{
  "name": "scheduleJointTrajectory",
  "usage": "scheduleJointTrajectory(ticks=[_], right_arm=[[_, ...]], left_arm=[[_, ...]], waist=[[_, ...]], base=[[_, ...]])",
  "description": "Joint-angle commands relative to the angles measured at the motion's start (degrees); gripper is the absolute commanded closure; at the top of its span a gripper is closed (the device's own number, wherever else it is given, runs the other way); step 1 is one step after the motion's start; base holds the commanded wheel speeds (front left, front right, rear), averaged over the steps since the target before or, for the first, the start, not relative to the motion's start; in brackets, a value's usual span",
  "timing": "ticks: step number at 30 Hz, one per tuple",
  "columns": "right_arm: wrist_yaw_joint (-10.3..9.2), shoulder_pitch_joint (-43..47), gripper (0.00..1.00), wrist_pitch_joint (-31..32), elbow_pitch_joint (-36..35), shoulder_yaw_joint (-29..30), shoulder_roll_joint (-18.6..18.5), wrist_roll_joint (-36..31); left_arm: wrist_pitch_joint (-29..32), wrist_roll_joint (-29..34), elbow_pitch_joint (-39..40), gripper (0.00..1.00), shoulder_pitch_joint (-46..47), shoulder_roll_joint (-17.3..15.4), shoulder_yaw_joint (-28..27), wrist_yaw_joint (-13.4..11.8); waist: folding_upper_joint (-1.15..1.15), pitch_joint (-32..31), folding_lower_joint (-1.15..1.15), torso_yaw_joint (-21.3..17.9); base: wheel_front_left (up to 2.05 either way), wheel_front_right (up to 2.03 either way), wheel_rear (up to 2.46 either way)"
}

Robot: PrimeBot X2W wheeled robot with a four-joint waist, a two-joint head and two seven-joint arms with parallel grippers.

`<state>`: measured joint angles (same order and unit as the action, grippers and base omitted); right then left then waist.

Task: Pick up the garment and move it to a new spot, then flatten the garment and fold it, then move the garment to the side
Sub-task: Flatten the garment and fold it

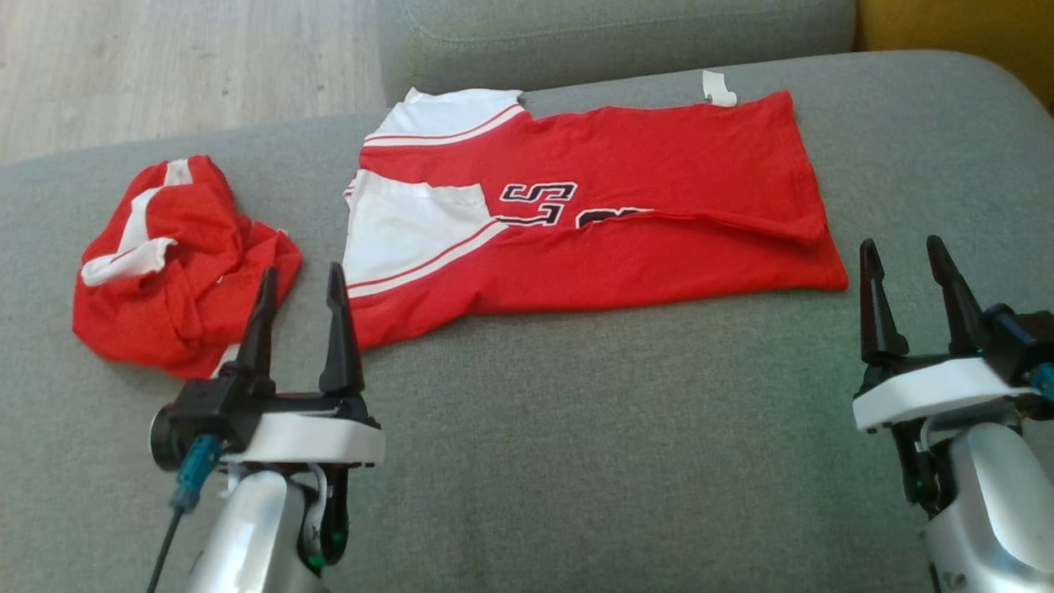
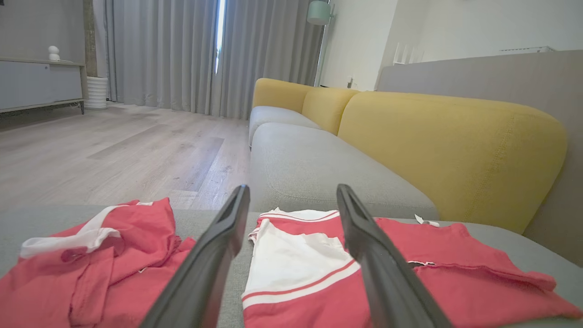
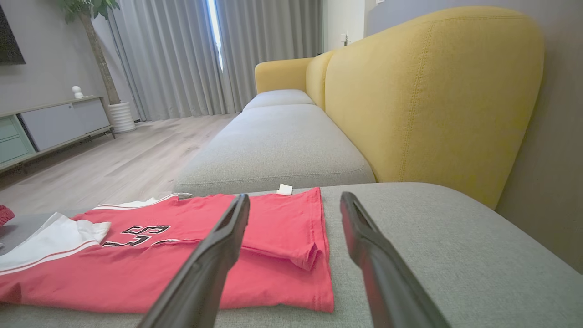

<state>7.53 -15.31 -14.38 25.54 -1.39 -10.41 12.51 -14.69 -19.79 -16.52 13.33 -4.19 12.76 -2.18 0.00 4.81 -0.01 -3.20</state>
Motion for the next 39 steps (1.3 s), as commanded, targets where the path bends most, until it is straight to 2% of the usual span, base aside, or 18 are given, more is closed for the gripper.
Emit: scheduleJointTrajectory(ticks=[1, 5, 9, 15, 21, 25, 26, 27, 28, 32, 39], right_arm=[[-0.04, -1.1, 0.0, -0.56, -2.92, -0.41, 0.3, -0.97], [-0.04, -1.16, 0.0, 0.15, -4.72, -0.11, 1.16, -2.51], [-0.04, -1.95, 0.0, 0.95, -6.16, -0.19, 1.23, -3.08], [-0.04, -3.72, 0.0, 1.62, -7.53, -1.15, 1.48, -3.34], [-0.04, -5.09, 0.0, 1.59, -7.92, -1.91, 1.76, -3.05], [-0.04, -5.46, 0.0, 1.52, -7.61, -1.93, 1.86, -2.87], [-0.04, -5.5, 0.0, 1.62, -7.43, -1.8, 1.89, -2.87], [-0.04, -5.53, 0.0, 1.86, -7.19, -1.63, 1.91, -2.94], [-0.04, -5.61, 0.0, 2.08, -6.93, -1.49, 1.86, -3.03], [-0.04, -6.12, 0.0, 3.68, -5.39, -0.15, 1.85, -3.67], [-0.04, -10.07, 0.0, 12.93, 1.77, 5.31, 4.23, -8.6]], left_arm=[[-0.3, 1.25, 1.37, 0.0, 2.2, -0.01, -2.34, 0.39], [-0.3, 2.25, -2.06, 0.0, 3.62, 0.36, -2.8, 0.55], [0.87, 2.79, -9.15, 0.0, 6.59, 0.27, -2.36, 0.12], [7.9, 4.0, -20.27, 0.0, 12.26, -1.25, -2.09, -2.47], [11.8, 4.13, -27.48, 0.0, 16.03, -2.15, -2.38, -4.62], [14.27, 4.0, -30.98, 0.0, 17.31, -2.22, -1.32, -3.33], [15.14, 3.93, -31.73, 0.29, 17.45, -2.17, -0.87, -2.58], [15.83, 3.85, -32.32, 0.75, 17.55, -2.12, -0.45, -1.82], [16.24, 3.76, -32.67, 1.0, 17.62, -2.03, -0.08, -1.17], [14.87, 3.47, -32.35, 1.0, 17.91, -1.81, 0.27, -0.34], [4.36, 3.87, -26.27, 1.0, 19.57, -1.38, 0.96, 0.86]], waist=[[0.0, 0.65, 0.01, -0.22], [0.0, 2.21, 0.01, -0.71], [0.0, 4.31, 0.01, -1.51], [0.0, 7.44, 0.01, -3.35], [0.0, 9.43, 0.01, -4.79], [0.0, 9.84, 0.01, -5.21], [0.0, 9.83, 0.01, -5.23], [0.0, 9.76, 0.01, -5.22], [0.0, 9.65, 0.01, -5.14], [0.0, 9.03, 0.01, -4.54], [0.0, 8.01, 0.01, -2.55]], base=[[0.0, 0.0, 0.0], [0.0, 0.0, 0.0], [0.0, 0.0, 0.0], [0.0, 0.0, 0.0], [0.0, 0.0, 0.0], [0.0, 0.0, 0.0], [0.0, 0.0, 0.0], [0.0, 0.0, 0.0], [0.0, 0.0, 0.0], [0.0, 0.0, 0.0], [0.0, 0.0, 0.0]])
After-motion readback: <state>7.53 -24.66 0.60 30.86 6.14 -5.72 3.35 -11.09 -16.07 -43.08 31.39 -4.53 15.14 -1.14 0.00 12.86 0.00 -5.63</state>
